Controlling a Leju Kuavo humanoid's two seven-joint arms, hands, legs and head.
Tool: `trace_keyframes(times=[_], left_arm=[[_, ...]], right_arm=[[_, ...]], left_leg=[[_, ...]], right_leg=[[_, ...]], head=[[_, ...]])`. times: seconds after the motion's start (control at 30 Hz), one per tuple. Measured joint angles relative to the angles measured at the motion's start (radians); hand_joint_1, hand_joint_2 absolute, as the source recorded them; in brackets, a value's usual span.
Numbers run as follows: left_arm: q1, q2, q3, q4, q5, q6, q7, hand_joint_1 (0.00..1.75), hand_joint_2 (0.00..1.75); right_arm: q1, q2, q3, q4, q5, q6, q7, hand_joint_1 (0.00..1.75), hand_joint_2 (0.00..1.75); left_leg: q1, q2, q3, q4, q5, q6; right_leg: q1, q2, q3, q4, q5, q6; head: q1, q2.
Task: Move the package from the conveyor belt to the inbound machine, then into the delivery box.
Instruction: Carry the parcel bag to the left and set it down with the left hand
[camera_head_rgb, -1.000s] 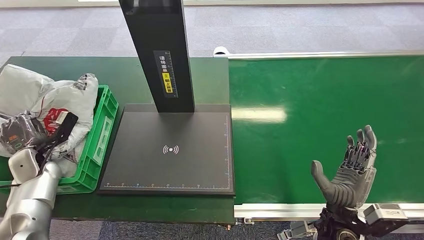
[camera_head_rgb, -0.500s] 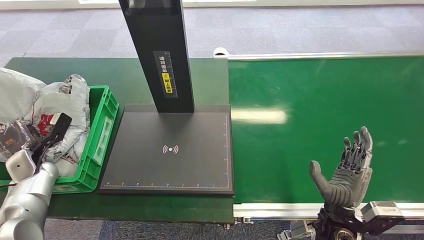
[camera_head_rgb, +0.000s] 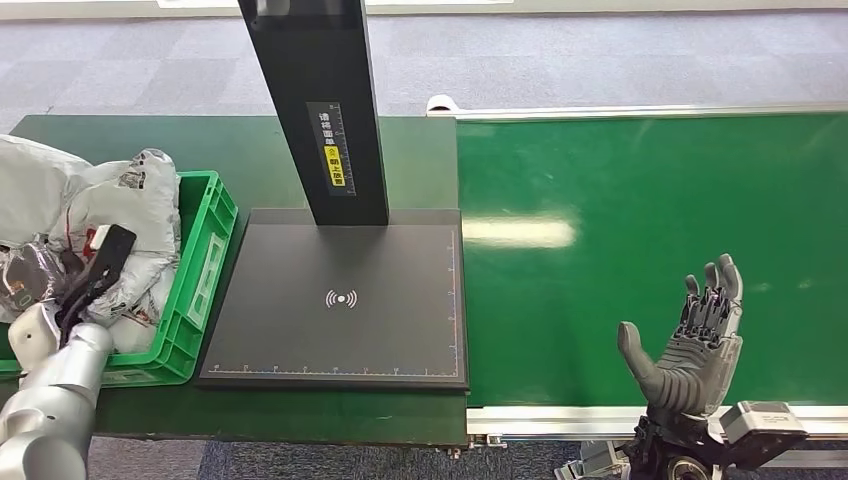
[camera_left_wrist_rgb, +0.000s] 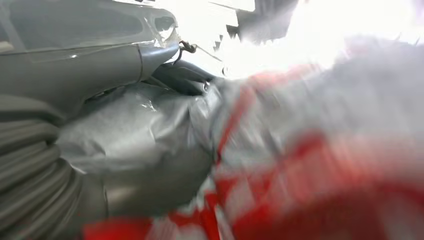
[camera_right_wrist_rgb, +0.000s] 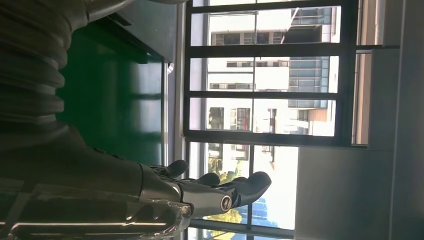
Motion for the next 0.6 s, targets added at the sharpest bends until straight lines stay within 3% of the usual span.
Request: trace_keyframes(times=[0.07, 0.13, 0.2, 0.27, 0.33, 0.6], left_arm=[[-0.015, -0.002, 0.075, 0.000, 0.232, -0.192, -0.242, 0.00, 0.00], [-0.024, -0.003, 0.158, -0.011, 0.438, -0.430, -0.412, 0.00, 0.87], [-0.013, -0.015, 0.213, -0.055, 0.597, -0.598, -0.478, 0.00, 1.75], [0.018, -0.041, 0.225, -0.133, 0.725, -0.663, -0.490, 0.00, 1.75], [0.056, -0.073, 0.215, -0.229, 0.831, -0.670, -0.492, 0.00, 1.75], [0.215, -0.173, 0.095, -0.633, 0.986, -0.559, -0.494, 0.00, 1.75]], right_arm=[[0.000, 0.000, 0.000, 0.002, 0.000, -0.009, 0.000, 0.00, 1.75], [0.000, 0.000, 0.000, 0.004, -0.001, -0.017, 0.000, 0.00, 1.75], [0.000, 0.000, 0.000, 0.005, -0.004, -0.024, 0.000, 0.00, 1.75], [0.001, 0.000, 0.000, 0.005, -0.006, -0.028, 0.000, 0.00, 1.75], [0.002, 0.000, -0.001, 0.005, -0.008, -0.028, 0.000, 0.00, 1.75], [0.009, 0.001, -0.009, 0.004, -0.013, -0.030, 0.000, 0.00, 1.75]], left_leg=[[0.000, -0.002, 0.000, 0.000, 0.000, 0.000], [0.000, -0.004, 0.001, 0.000, 0.001, 0.000], [0.000, -0.004, 0.001, 0.000, 0.001, 0.000], [0.000, -0.004, 0.001, 0.000, 0.001, 0.000], [0.000, -0.002, 0.000, 0.000, 0.001, 0.000], [-0.001, 0.000, -0.004, 0.000, 0.000, 0.000]], right_leg=[[0.000, -0.002, 0.001, 0.000, 0.000, 0.000], [0.000, -0.004, 0.002, 0.000, -0.001, -0.001], [0.000, -0.004, 0.002, 0.000, -0.001, -0.001], [0.000, -0.004, 0.002, 0.000, -0.001, 0.000], [0.000, -0.003, 0.001, 0.000, 0.000, 0.000], [-0.001, 0.000, -0.004, 0.000, 0.000, 0.000]], head=[[0.000, 0.000], [0.000, 0.000], [0.000, 0.000], [0.000, 0.000], [0.001, 0.000], [0.000, 0.000]])
